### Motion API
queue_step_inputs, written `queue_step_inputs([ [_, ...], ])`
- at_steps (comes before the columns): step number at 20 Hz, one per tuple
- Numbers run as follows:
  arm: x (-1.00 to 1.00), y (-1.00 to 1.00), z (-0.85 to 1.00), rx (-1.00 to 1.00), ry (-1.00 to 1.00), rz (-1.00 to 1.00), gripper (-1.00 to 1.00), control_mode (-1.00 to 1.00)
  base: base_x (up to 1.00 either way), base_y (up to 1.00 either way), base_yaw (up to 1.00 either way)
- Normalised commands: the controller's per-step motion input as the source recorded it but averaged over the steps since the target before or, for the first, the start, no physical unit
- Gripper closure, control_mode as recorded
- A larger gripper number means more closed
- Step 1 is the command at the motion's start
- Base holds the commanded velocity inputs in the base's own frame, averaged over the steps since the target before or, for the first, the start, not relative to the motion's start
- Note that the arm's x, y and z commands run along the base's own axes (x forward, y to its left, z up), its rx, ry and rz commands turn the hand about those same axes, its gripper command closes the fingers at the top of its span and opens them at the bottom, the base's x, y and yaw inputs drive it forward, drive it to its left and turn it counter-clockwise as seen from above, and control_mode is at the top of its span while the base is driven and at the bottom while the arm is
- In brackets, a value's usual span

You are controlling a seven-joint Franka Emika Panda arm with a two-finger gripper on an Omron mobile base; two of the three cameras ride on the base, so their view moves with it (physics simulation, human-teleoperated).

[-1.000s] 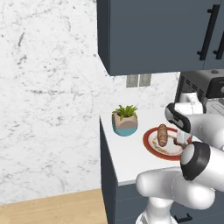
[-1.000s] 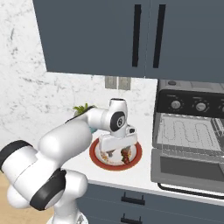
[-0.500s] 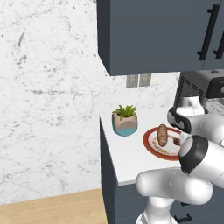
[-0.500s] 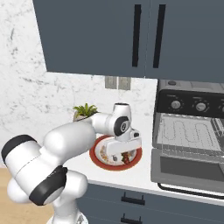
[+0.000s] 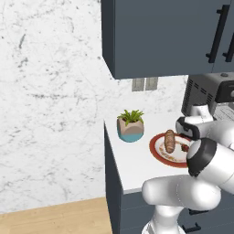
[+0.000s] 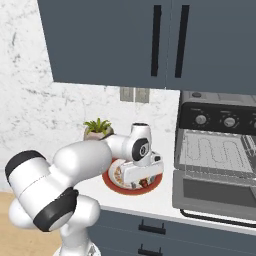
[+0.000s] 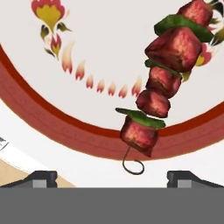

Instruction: Pick up the kebab skewer and baguette bread, and place them inside the toaster oven. Close the toaster oven door and start by setting the timer.

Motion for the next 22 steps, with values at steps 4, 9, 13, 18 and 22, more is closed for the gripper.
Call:
queue_step_inputs([
  [4, 0.00, 0.00, -0.18, 0.00, 0.00, 0.00, -1.00, -1.00, 0.00, 0.00, 0.00],
  [9, 0.14, 0.09, -0.21, 0.00, 0.00, 0.00, -1.00, -1.00, 0.00, 0.00, 0.00],
  [13, 0.23, 0.13, -0.02, 0.00, -0.03, 0.00, -1.00, -1.00, 0.00, 0.00, 0.00],
  [18, 0.04, -0.04, -0.04, 0.00, -0.02, 0.00, -1.00, -1.00, 0.00, 0.00, 0.00],
  [22, 0.00, -0.15, -0.11, 0.00, -0.01, 0.00, -1.00, -1.00, 0.00, 0.00, 0.00],
])
